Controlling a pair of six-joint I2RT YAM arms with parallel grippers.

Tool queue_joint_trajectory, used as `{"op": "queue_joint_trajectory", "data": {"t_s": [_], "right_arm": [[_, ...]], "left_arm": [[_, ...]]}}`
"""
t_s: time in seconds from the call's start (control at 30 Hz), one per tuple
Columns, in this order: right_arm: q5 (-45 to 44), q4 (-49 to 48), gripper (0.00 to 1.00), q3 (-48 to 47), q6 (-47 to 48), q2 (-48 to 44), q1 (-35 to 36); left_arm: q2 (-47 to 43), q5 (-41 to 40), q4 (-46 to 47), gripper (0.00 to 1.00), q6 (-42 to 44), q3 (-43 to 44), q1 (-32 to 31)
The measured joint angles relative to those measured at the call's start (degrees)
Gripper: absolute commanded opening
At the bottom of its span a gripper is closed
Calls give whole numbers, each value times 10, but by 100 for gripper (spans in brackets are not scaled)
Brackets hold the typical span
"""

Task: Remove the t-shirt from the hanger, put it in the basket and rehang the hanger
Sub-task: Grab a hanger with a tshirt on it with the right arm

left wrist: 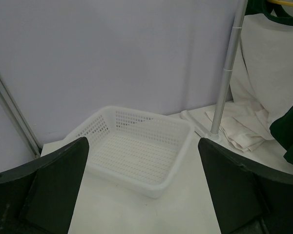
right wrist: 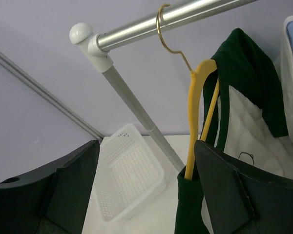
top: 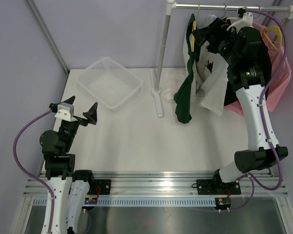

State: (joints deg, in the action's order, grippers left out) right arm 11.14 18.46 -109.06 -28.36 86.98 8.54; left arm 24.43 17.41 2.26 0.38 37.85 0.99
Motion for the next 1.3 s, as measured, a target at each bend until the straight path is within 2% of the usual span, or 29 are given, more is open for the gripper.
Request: {"op": "queue_joint_trajectory", "data": {"t_s": [0.3, 0.5, 0.67, 0.7, 0.93, 1.3], "right_arm": [[-88, 12, 78, -137, 89, 129, 45], [-162, 12, 74, -178, 132, 191, 73], [-202, -3, 69, -179, 156, 208, 82], [-211, -9, 65, -177, 160, 208, 83], [-274, -42, 55, -181, 200, 212, 93], [-308, -37, 48, -223, 222, 256, 94]], "left_arm": [[34, 8, -17, 99, 0, 8, 0], [37, 11, -33, 99, 0, 16, 0], [39, 15, -30, 99, 0, 16, 0], [39, 15, -30, 99, 0, 16, 0], [45, 23, -31, 99, 0, 16, 0], [55, 37, -33, 99, 0, 16, 0]]}}
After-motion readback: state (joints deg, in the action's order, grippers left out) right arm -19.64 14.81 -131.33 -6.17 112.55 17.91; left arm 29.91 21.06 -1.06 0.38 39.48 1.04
